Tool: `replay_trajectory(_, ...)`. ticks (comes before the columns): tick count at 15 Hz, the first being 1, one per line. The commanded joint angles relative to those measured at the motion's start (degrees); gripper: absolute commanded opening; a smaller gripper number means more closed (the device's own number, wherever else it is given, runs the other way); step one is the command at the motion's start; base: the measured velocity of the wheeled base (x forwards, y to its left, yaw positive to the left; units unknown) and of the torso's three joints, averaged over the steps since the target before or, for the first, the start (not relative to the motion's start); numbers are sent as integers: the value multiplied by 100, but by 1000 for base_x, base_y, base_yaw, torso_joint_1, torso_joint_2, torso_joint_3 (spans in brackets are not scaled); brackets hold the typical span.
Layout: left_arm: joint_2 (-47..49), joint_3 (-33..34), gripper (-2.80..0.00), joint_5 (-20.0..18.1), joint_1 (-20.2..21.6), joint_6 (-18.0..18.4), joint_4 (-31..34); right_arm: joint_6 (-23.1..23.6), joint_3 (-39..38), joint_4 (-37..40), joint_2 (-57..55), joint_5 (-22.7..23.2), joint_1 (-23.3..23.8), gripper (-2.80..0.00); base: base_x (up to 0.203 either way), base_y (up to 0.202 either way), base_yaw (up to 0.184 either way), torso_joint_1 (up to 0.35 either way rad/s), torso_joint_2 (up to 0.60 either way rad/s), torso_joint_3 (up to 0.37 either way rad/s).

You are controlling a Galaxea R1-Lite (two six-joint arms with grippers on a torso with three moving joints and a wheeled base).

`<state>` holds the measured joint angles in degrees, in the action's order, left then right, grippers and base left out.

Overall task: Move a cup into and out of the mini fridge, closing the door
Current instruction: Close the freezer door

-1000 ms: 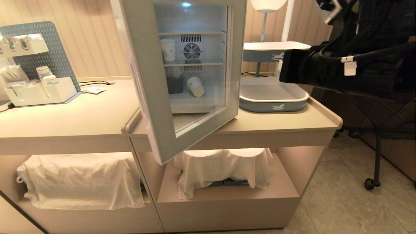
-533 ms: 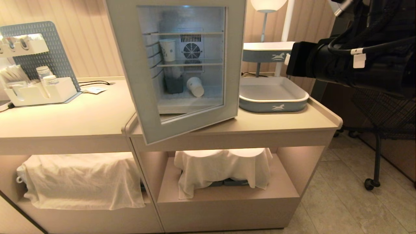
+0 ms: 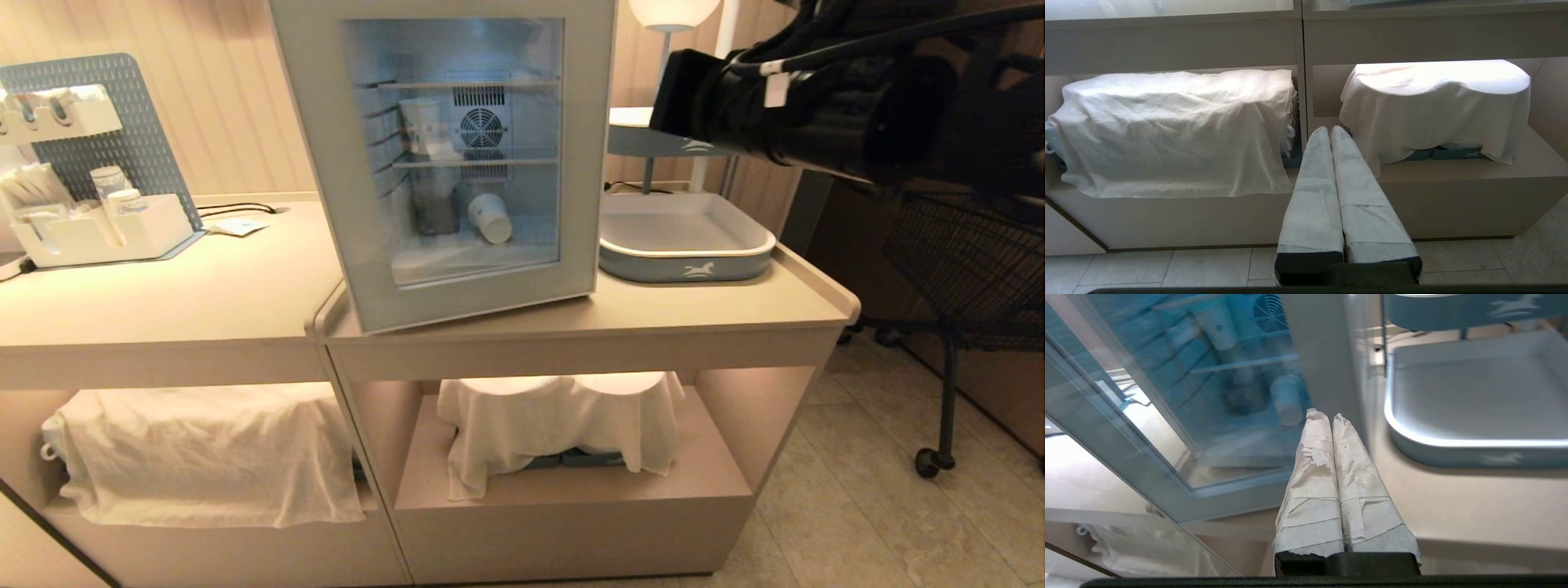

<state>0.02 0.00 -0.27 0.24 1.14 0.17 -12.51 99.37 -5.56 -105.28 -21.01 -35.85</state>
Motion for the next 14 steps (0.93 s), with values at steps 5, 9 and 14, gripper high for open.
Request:
replay_trajectory(5,-2,0,-280,0,2,1,0,39,1150,-781,-1935,334,-231,-280,0,0,0,0,0,0)
replay_trajectory(9,-2,0,-280,0,2,1,0,121,1179,-1514,-2485,367,-229,-280,0,0,0,0,0,0)
replay_trajectory(14,-2,0,-280,0,2,1,0,134,1198,-1666,-2910,300,-109,-280,0,0,0,0,0,0)
